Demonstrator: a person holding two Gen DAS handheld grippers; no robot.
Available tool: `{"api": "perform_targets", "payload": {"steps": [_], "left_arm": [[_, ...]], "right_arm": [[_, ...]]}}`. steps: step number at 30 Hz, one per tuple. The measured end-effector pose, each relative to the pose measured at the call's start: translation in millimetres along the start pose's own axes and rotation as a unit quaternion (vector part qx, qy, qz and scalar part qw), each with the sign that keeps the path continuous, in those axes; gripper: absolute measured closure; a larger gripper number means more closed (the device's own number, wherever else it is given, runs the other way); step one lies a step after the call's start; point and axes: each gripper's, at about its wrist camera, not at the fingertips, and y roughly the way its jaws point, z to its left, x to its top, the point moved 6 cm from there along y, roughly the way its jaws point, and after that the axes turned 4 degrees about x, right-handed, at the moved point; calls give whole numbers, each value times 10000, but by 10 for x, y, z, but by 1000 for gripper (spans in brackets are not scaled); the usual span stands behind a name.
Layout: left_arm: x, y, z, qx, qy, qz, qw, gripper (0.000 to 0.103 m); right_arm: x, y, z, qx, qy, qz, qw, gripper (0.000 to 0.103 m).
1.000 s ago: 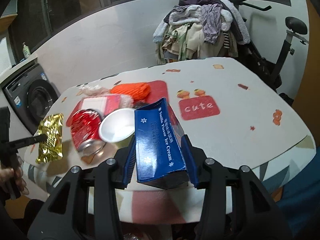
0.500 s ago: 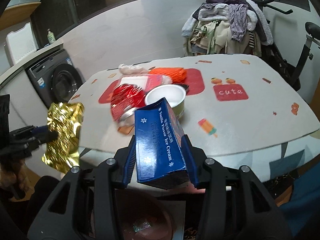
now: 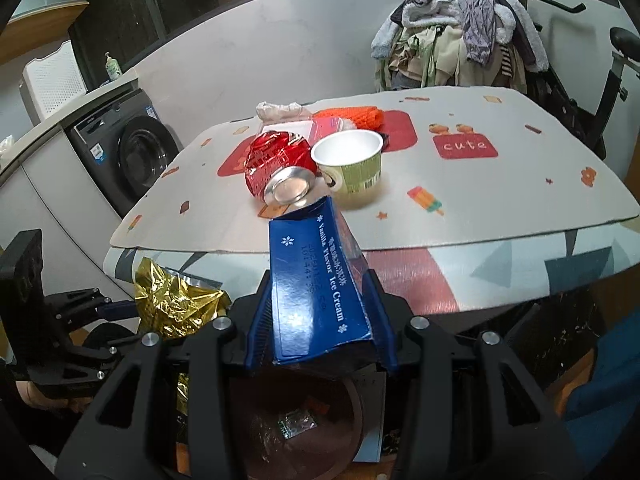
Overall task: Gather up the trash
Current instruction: 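Lower the gold wrapper and blue box into the brown bin and open both tools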
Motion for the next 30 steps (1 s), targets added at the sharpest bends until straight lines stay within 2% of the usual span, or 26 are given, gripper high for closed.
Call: {"api": "perform_targets", "payload": {"steps": [1, 3, 4, 5, 9, 13, 20, 30], "left_arm": [[-15, 9, -16, -47, -11, 19, 10000, 57], [-34, 16, -49, -224, -11, 42, 9997, 47], [-37, -1, -70, -253, -4, 8, 9997, 30], [-31, -29, -82, -219, 9, -67, 9997, 21], [15, -117, -67, -71, 96, -303, 9995, 19], [57, -201, 46, 119, -25, -509, 9986, 14], [30, -346, 250, 516, -67, -792, 9955, 12], [-78, -402, 574, 668, -800, -946, 9900, 10]], "right_arm": [[-20, 5, 2, 1, 9, 20, 10000, 57], [-42, 15, 5, 10, 22, 41, 10000, 57], [-53, 26, 11, 22, 25, 59, 10000, 57], [-61, 35, 21, 28, 21, 74, 10000, 57], [-95, 101, 64, 77, -14, 169, 9998, 57], [-182, 191, 143, 158, -68, 316, 9994, 57], [-353, 347, 231, 349, -8, 590, 9976, 57], [-548, 456, 351, 382, -163, 843, 9956, 57]]}}
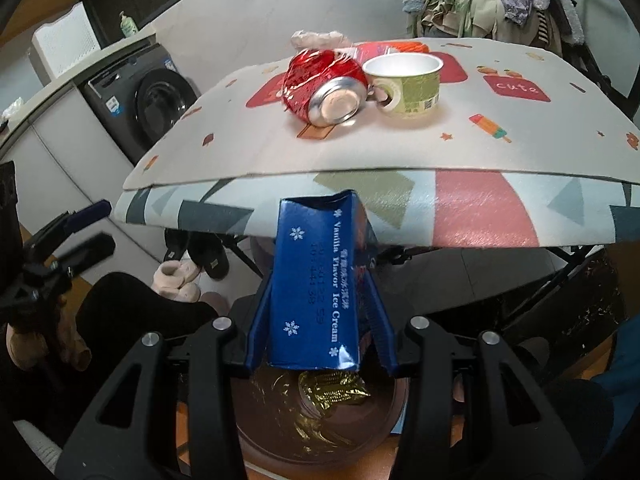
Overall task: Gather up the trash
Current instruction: 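Lower the gold wrapper and blue box into the brown bin and open both tools, then move both tools back toward the red can and white cup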
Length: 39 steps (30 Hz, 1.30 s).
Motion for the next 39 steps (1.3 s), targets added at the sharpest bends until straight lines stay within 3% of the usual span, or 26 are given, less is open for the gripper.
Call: {"api": "perform_targets", "payload": {"steps": [3, 12, 14, 16, 19, 27, 33, 39], "left_arm": [[-4, 19, 28, 0, -78, 44, 10000, 10], [-31, 48, 33, 8, -73, 106, 9999, 10], [-39, 59, 52, 19, -117, 126, 9999, 10], [-47, 66, 67, 32, -153, 148, 9998, 10], [-58, 77, 94, 59, -203, 181, 9996, 10], [-54, 100, 129, 134, -257, 237, 9993, 9], [-36, 113, 121, 150, -223, 274, 9993, 9], [4, 151, 235, 169, -497, 326, 9981, 9]], "right_arm": [[-75, 62, 55, 59, -80, 188, 9998, 62], [-152, 173, 95, 2, -209, 458, 9987, 61], [-164, 180, 85, -48, -202, 480, 9986, 47], [-155, 174, 70, -159, -205, 446, 9987, 23], [-134, 157, 44, -244, -186, 378, 9988, 6], [-76, 164, -65, -472, -99, 400, 9980, 6], [104, 20, -122, -646, -266, 71, 9975, 6], [287, -70, -244, -713, -320, 50, 9969, 6]]}}
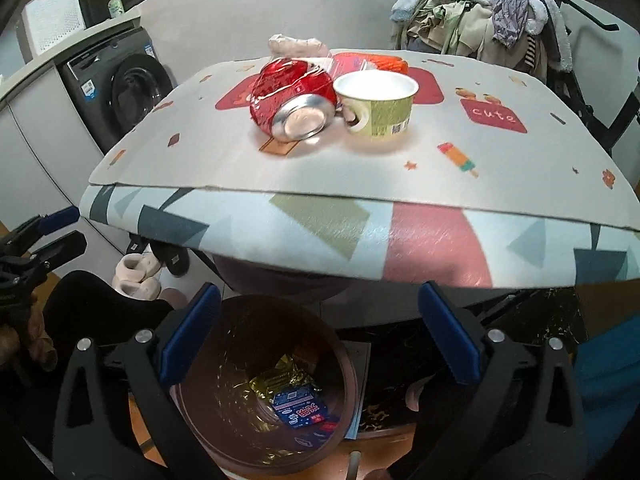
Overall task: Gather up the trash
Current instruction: 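Move both tools back toward the red can and white cup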
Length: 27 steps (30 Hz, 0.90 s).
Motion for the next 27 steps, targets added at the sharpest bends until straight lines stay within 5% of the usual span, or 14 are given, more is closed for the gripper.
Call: {"api": "perform_targets", "payload": {"steps": [5, 13, 18, 27], "left_arm": [[88, 29, 106, -159, -261, 13, 9995, 9], [334, 59, 217, -84, -334, -134, 9993, 9], [547, 124, 305, -118, -487, -179, 9986, 9], [912, 194, 265, -146, -295, -308, 9990, 9]], "right_arm": [[102, -37, -134, -346, -54, -75, 9994, 6], [258, 26, -321, -114, 261, -19, 9996, 6], [367, 106, -418, -455, 307, -38, 9985, 6], [596, 111, -667, -525, 441, -282, 9972, 6]]}}
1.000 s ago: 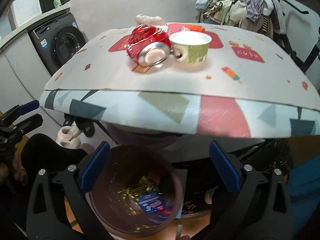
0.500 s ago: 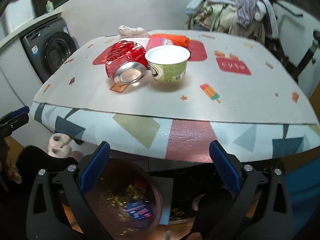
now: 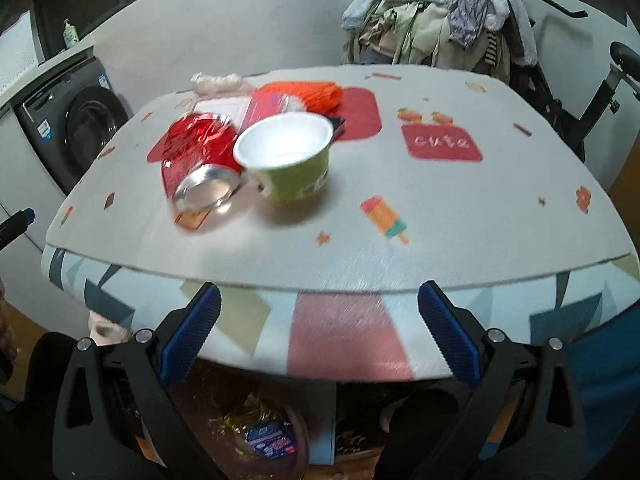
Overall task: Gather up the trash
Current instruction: 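Move both tools back toward the red can and white cup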
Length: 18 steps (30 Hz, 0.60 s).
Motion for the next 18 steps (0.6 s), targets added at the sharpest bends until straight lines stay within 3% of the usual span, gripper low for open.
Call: {"api": "perform_targets", "payload": {"steps": [8, 13, 18], "left_arm": [[105, 174, -83, -327, -176, 130, 9992, 9], [113, 295, -72, -521, -475, 266, 9972, 9], [150, 403, -129, -662, -420, 325, 9964, 9]], "right_arm": [[394, 124, -153, -103, -76, -256, 9996, 6], [573, 447, -15, -44, -373, -99, 9992, 6], [729, 797, 190, -110, -842, 105, 9963, 6]]}}
